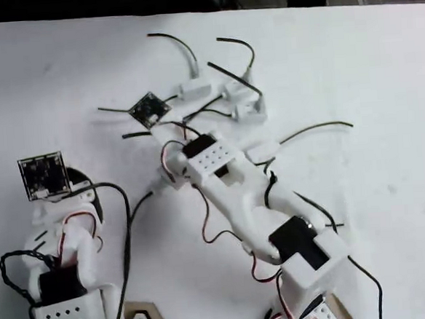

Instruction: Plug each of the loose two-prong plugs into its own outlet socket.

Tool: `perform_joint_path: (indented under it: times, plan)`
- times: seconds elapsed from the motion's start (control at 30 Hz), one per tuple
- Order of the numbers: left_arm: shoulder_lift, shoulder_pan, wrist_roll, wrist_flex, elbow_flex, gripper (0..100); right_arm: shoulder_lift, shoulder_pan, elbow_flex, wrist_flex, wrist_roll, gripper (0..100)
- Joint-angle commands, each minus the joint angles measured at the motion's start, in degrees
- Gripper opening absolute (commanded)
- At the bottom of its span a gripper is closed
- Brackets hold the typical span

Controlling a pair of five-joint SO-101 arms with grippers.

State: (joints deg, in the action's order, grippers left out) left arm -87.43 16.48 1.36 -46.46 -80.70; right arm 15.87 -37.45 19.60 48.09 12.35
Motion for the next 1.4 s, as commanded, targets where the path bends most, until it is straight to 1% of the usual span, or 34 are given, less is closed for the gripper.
perform_joint_path:
  times: [0.0,0.27,0.33,0.43,0.5,0.87,1.0,1.17,1.23,1.37]
  plan:
    - [-0.6,0.4,-0.1,1.1,0.4,2,2.5,-1.4,0.3,2.4,0.4,1.7]
    - [-0.6,0.4,-0.1,1.1,0.3,2,2.3,-1.4,0.3,1.5,0.0,3.1]
    - [-0.6,0.4,-0.1,1.1,0.3,2,2.2,-1.3,0.4,0.6,-2.2,10.1]
    - [-0.6,0.4,-0.1,1.1,0.3,2,0.0,-1.5,0.4,2.2,-4.7,23.8]
    - [-0.6,0.4,-0.1,1.1,0.3,2,-3.2,-2.0,0.4,4.4,-4.7,27.4]
    - [-0.6,0.4,0.0,1.1,0.1,2,-25.7,-2.7,0.5,10.9,-5.1,27.3]
    - [-0.6,0.4,0.0,2.2,-0.4,2,-34.5,-2.8,0.5,15.9,-5.1,27.3]
    - [-0.6,0.4,0.0,6.2,-2.8,2,-45.5,-2.6,0.5,24.0,-5.1,26.5]
    - [-0.6,0.4,0.0,6.3,-3.0,2,-49.8,-2.2,0.5,28.1,-5.1,21.4]
    - [-0.6,0.0,0.0,6.3,-3.2,2,-56.4,0.5,1.4,32.4,-5.1,2.8]
